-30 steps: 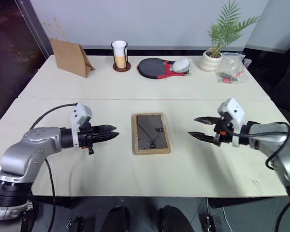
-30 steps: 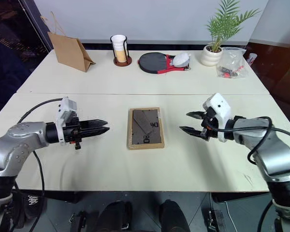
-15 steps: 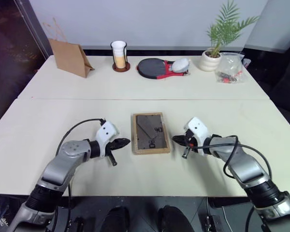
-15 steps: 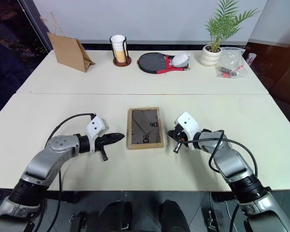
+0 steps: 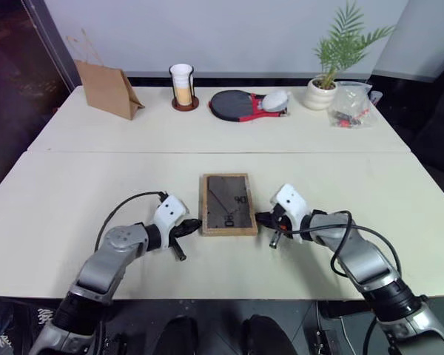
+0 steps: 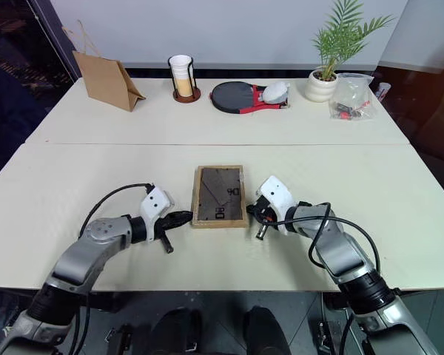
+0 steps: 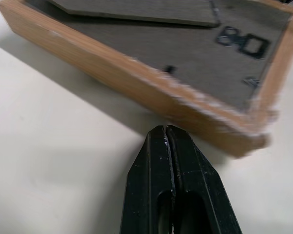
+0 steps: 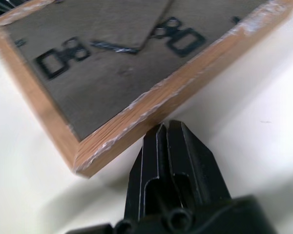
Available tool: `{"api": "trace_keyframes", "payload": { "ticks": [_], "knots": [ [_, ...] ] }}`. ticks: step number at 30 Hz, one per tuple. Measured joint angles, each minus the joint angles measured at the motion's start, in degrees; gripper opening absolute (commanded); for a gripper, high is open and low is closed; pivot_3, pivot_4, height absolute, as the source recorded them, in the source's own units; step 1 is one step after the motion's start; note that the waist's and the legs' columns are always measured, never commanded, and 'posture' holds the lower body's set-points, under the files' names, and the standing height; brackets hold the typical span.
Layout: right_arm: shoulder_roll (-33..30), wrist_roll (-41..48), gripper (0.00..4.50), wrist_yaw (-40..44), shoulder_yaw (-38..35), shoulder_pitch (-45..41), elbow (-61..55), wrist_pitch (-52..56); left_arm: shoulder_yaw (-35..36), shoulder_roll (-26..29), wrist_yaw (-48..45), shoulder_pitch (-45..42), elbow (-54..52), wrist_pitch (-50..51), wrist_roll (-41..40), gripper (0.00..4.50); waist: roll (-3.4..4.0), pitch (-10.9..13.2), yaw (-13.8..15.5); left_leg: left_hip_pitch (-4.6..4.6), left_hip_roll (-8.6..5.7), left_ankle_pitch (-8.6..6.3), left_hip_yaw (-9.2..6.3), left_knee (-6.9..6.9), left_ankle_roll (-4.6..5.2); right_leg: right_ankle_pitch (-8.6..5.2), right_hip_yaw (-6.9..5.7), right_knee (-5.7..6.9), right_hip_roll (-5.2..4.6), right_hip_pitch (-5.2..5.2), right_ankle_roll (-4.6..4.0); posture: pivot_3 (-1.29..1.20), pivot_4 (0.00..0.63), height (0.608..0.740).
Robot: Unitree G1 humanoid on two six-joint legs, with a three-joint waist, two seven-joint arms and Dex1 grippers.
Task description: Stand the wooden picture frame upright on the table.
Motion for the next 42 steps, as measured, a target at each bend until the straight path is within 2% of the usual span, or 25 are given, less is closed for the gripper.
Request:
{"api": "trace_keyframes", "payload": {
  "ticks": [7, 19, 23, 25, 28, 31, 35, 38, 42],
  "knots": [
    [0.20, 0.20, 0.10, 1.44, 0.56, 1.16, -2.76, 1.90, 1.40, 3.97, -2.53, 3.51, -4.91, 2.93, -2.25, 0.00, 0.00, -0.01, 0.04, 0.01, 0.00, 0.00, 0.00, 0.00, 0.00, 0.00, 0.00, 0.00, -0.04, 0.01, -0.01, 0.00, 0.150, 0.740],
    [-0.15, -0.06, 0.10, 1.53, 0.60, 1.36, -3.25, 2.16, 0.00, 3.26, -5.20, 4.75, -7.37, 6.32, -5.65, 0.00, -0.02, -0.02, 0.23, 0.00, -0.03, 0.00, 0.00, 0.00, 0.00, -0.01, 0.00, -0.01, -0.05, 0.01, -0.01, 0.00, 0.150, 0.740],
    [-2.36, 0.08, 0.10, 2.29, 0.18, 2.78, -5.15, 2.16, 0.06, 4.32, -5.80, 4.58, -7.36, 6.49, -6.00, 0.00, -0.02, -0.02, 0.26, -0.01, -0.03, 0.00, -0.01, 0.00, 0.01, -0.01, 0.00, -0.02, -0.05, 0.01, -0.01, 0.00, 0.150, 0.740],
    [-4.30, 0.63, 0.10, 3.27, -1.17, 3.81, -6.19, 2.36, 1.72, 6.86, -7.14, 4.71, -7.31, 7.15, -7.18, 0.00, -0.02, -0.02, 0.26, -0.02, -0.02, 0.00, -0.01, 0.00, 0.01, -0.01, -0.02, -0.03, -0.05, 0.00, -0.02, 0.00, 0.150, 0.740],
    [-7.82, 1.82, 0.10, 4.73, -4.21, 5.43, -7.51, 2.59, 8.28, 10.34, -9.49, 3.95, -5.92, 11.76, -12.41, 0.00, -0.03, -0.01, 0.19, -0.02, -0.02, 0.00, -0.02, 0.01, 0.01, -0.02, -0.03, -0.03, -0.06, 0.00, -0.03, 0.00, 0.150, 0.740],
    [-9.86, 1.95, 0.00, 5.06, -6.48, 4.73, -8.04, 0.83, 13.38, 11.09, -10.86, -1.49, -3.77, 20.13, -20.22, 0.88, -0.03, -0.01, 0.23, -0.01, -0.03, 0.00, -0.02, 0.10, 0.01, -0.02, -0.04, -0.02, -0.05, 0.04, -0.01, 0.00, 0.150, 0.740],
    [-11.87, 1.25, 0.00, 6.58, -6.40, 3.50, -7.62, -3.09, 16.46, 10.10, -9.39, -10.07, 2.48, 32.39, -27.36, 2.93, -0.06, 0.00, 0.24, -0.03, -0.08, -0.03, -0.06, 0.16, 0.06, -0.06, -0.07, -0.03, -0.02, 0.09, 0.07, 0.00, 0.150, 0.740],
    [-11.69, 0.30, 0.00, 7.12, -5.45, 2.43, -4.59, -5.73, 18.08, 6.53, -5.30, -16.70, 10.26, 43.35, -30.59, 4.44, -0.07, 0.00, 0.24, -0.04, -0.14, -0.04, -0.08, 0.17, 0.06, -0.06, -0.08, -0.02, 0.01, 0.09, 0.09, 0.00, 0.150, 0.740],
    [-10.22, -0.85, 0.00, 6.94, -4.05, 1.15, -0.57, -7.97, 19.33, 2.60, -0.40, -20.95, 16.97, 52.58, -31.77, 4.44, -0.09, 0.01, -0.02, -0.06, -0.12, -0.04, -0.08, 0.18, 0.06, -0.06, -0.06, 0.01, 0.03, 0.05, 0.09, 0.00, 0.150, 0.740]
  ]
}}
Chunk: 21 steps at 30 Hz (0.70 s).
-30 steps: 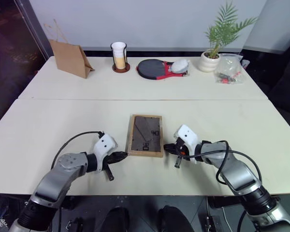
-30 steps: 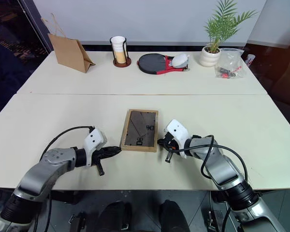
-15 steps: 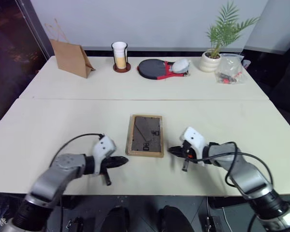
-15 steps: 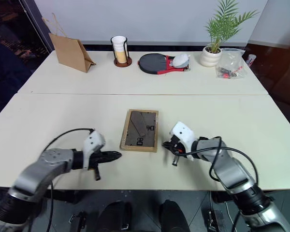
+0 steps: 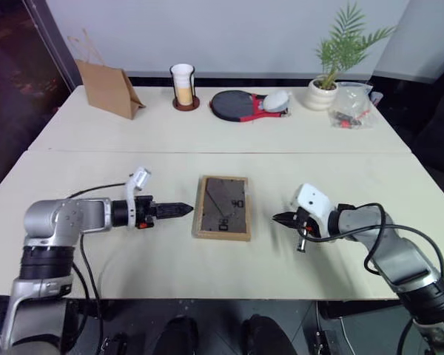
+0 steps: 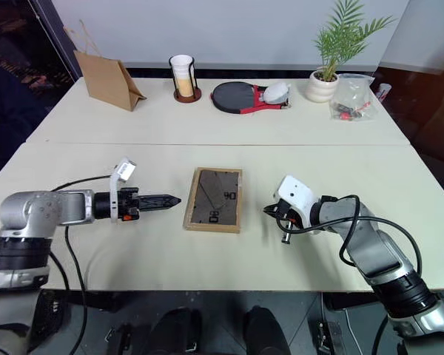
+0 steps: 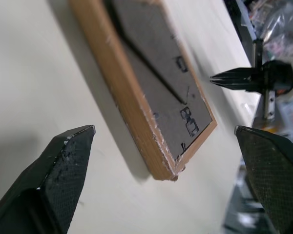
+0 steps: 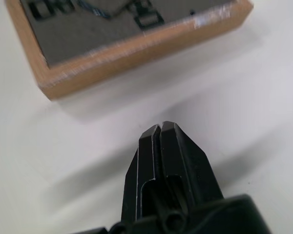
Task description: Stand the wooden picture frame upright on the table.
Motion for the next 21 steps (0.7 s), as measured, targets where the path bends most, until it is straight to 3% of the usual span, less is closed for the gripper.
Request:
{"api": "trace_keyframes", "payload": {
  "ticks": [7, 21],
  "knots": [
    [5.27, -2.00, 0.00, -0.64, 3.73, -3.65, 3.17, 0.20, 0.91, -6.42, 5.85, -4.83, 4.78, 8.57, 0.00, 4.44, -0.01, 0.00, 0.10, -0.01, 0.03, 0.00, -0.02, 0.00, -0.01, 0.00, 0.01, 0.01, -0.04, -0.01, 0.00, 0.00, 0.150, 0.740],
    [14.52, -3.29, 0.00, 0.60, 10.20, -8.16, 3.87, 2.29, -0.80, -7.06, 5.61, -3.88, 4.92, 7.10, 0.94, 4.44, 0.00, 0.00, 0.10, 0.02, 0.03, 0.04, -0.03, 0.00, -0.07, 0.01, 0.01, 0.06, -0.11, 0.01, -0.01, 0.00, 0.150, 0.740]
  ]
}}
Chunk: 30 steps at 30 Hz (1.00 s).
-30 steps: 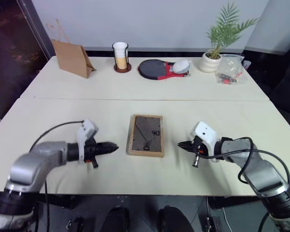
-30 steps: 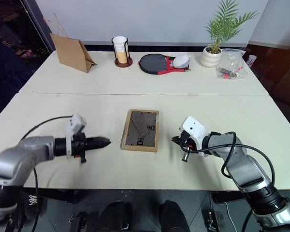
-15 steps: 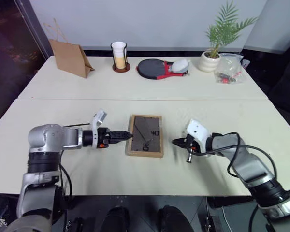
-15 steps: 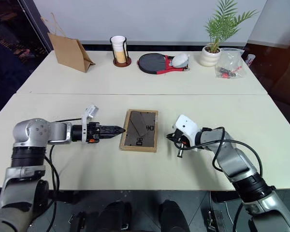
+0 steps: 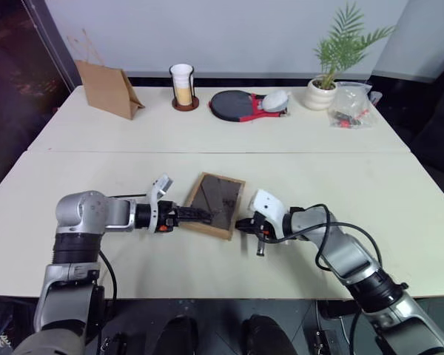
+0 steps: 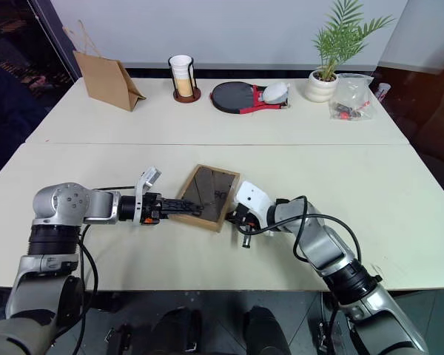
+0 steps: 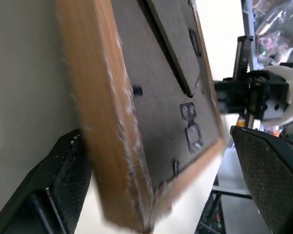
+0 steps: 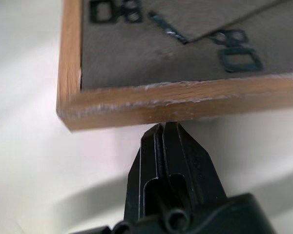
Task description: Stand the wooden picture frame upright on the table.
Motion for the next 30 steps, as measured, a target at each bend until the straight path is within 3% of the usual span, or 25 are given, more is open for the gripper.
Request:
{"api": "trace_keyframes", "payload": {
  "ticks": [4, 7, 8, 9, 11, 16, 23, 27, 30],
  "knots": [
    [0.18, -0.20, 0.00, 0.01, 0.18, -1.04, -0.01, 0.00, 0.74, -0.80, -0.18, 0.85, 1.24, -0.86, -0.09, 3.33, -0.02, -0.01, 0.20, -0.01, -0.02, 0.00, 0.00, 0.01, 0.01, 0.00, -0.01, -0.03, -0.05, 0.03, 0.00, 0.00, 0.150, 0.740],
    [-0.75, -0.46, 0.00, 0.14, 0.14, -0.78, -0.01, -0.09, 2.49, -1.49, -0.19, 1.64, 3.15, -1.07, -0.16, 1.81, -0.02, -0.01, 0.16, -0.04, -0.01, 0.00, -0.02, 0.01, 0.01, 0.00, -0.04, -0.04, -0.04, -0.01, 0.00, 0.00, 0.150, 0.740],
    [-0.93, -0.46, 0.00, 0.14, 0.12, -0.71, -0.02, -0.13, 2.86, -1.71, -0.34, 1.68, 3.26, -1.09, -0.49, 1.81, -0.02, -0.01, 0.18, -0.04, -0.01, 0.00, -0.02, 0.01, 0.01, 0.00, -0.04, -0.04, -0.04, -0.01, 0.00, 0.00, 0.150, 0.740],
    [-1.31, -0.48, 0.00, 0.15, 0.07, -0.51, -0.02, -0.17, 3.51, -2.13, -0.93, 1.70, 3.30, -1.15, -1.46, 1.34, -0.03, -0.02, 0.14, -0.03, -0.01, 0.00, -0.03, 0.01, 0.01, 0.00, -0.05, -0.04, -0.04, 0.01, 0.00, 0.00, 0.150, 0.740],
    [-3.23, -0.41, 0.00, 0.51, -0.58, 1.90, -1.42, -0.23, 5.43, -2.76, -1.26, 3.47, 2.72, -1.36, -2.39, 1.06, -0.03, -0.02, 0.01, -0.03, 0.00, -0.01, -0.03, 0.00, 0.00, 0.00, -0.05, -0.05, -0.04, 0.01, 0.00, 0.00, 0.150, 0.740],
    [-6.91, 1.51, 0.00, 1.01, -4.50, 5.05, -5.13, 1.34, 10.43, -5.32, -0.75, 7.51, -1.89, -0.40, -5.96, 1.09, -0.04, -0.01, 0.16, -0.08, 0.01, -0.01, -0.06, -0.01, 0.00, 0.00, -0.04, -0.05, -0.10, -0.02, 0.00, 0.00, 0.150, 0.740],
    [-8.52, 11.45, 0.00, 1.54, -15.97, 4.20, -10.60, 10.06, 22.52, -14.48, 6.17, 11.77, -11.63, 3.67, -14.35, 1.09, -0.05, -0.01, -0.01, -0.05, 0.01, -0.03, -0.07, 0.00, 0.02, 0.00, -0.02, -0.07, -0.18, 0.03, 0.00, 0.00, 0.150, 0.740],
    [-6.11, 20.12, 1.19, 1.10, -21.45, -4.38, -12.07, 18.64, 24.88, -19.35, 10.93, 15.49, -17.74, 3.85, -17.87, 1.09, -0.07, 0.00, -0.18, -0.03, 0.06, -0.03, -0.14, -0.01, 0.02, 0.02, -0.02, -0.06, -0.16, 0.03, -0.03, 0.00, 0.150, 0.740],
    [-3.12, 24.62, 2.71, -0.15, -21.76, -10.83, -11.95, 23.86, 25.10, -22.28, 14.40, 17.30, -20.25, 3.10, -19.64, 1.09, -0.07, 0.00, 0.03, -0.03, 0.03, -0.03, -0.18, -0.01, 0.02, 0.02, -0.05, -0.06, -0.19, 0.05, -0.04, 0.00, 0.150, 0.740]
  ]
}}
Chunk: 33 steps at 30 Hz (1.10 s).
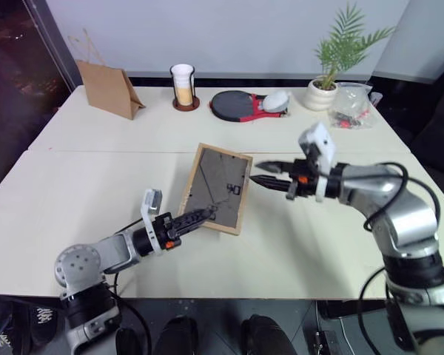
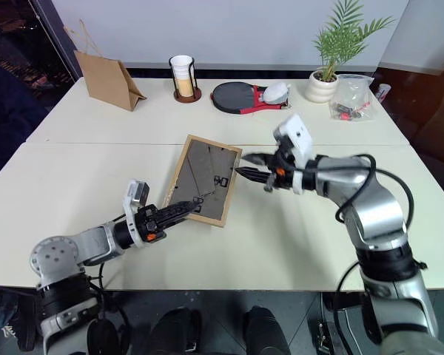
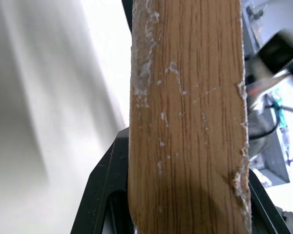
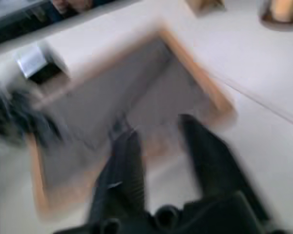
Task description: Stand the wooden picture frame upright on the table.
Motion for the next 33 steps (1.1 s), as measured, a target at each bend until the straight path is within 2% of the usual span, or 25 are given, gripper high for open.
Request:
{"api": "trace_keyframes", "payload": {
  "ticks": [3, 4, 11, 19, 28, 33],
  "knots": [
    [3.46, 1.50, 4.24, -2.01, 2.17, -4.69, 3.47, 4.16, -0.25, -1.81, 3.01, 1.64, -1.27, -1.97, -0.69, 1.09, -0.01, -0.01, 0.06, -0.02, -0.03, 0.00, 0.03, 0.00, 0.00, 0.00, 0.01, -0.02, -0.06, 0.00, -0.01, 0.00, 0.150, 0.740],
    [3.88, 1.53, 4.45, -2.52, 3.03, -5.45, 4.36, 4.95, -0.49, -2.24, 3.56, 2.00, -1.29, -2.35, -0.94, 1.09, -0.01, -0.01, 0.20, -0.04, -0.03, 0.00, 0.02, 0.00, 0.00, -0.01, -0.01, -0.03, -0.06, -0.01, -0.01, 0.00, 0.150, 0.740],
    [7.99, -0.39, 4.45, -3.82, 10.07, -9.03, 13.09, 3.57, -3.41, -0.84, 3.63, 6.07, -1.32, -7.13, -2.18, 1.09, -0.01, -0.01, 0.05, -0.07, -0.02, 0.00, 0.04, -0.03, 0.00, -0.02, -0.01, -0.06, -0.06, -0.07, -0.03, 0.00, 0.150, 0.740],
    [11.30, -1.94, 4.45, -4.19, 13.21, -10.82, 20.35, 1.95, -6.48, 1.81, 2.31, 10.54, -2.07, -10.81, -4.51, 1.09, -0.01, 0.00, -0.11, -0.07, -0.01, 0.00, 0.05, -0.07, 0.00, -0.02, -0.01, -0.06, -0.09, -0.11, -0.05, 0.00, 0.150, 0.740],
    [13.30, -2.04, 4.45, -4.37, 14.60, -11.61, 21.11, 2.79, -10.48, 4.34, 0.01, 14.38, -2.08, -16.15, -5.49, 1.09, -0.01, 0.00, -0.09, -0.07, -0.06, 0.00, 0.10, -0.40, -0.01, -0.05, -0.01, -0.17, -0.22, -0.23, -0.11, 0.00, 0.150, 0.740],
    [13.15, -1.25, 4.45, -3.60, 14.39, -11.58, 17.89, 4.22, -12.93, 5.12, -3.12, 15.10, 0.17, -19.61, -4.80, 1.09, -0.01, 0.00, -0.07, -0.07, -0.06, 0.01, 0.11, -0.65, -0.03, -0.11, -0.02, -0.36, -0.23, -0.26, -0.22, 0.00, 0.150, 0.740]
  ]
}}
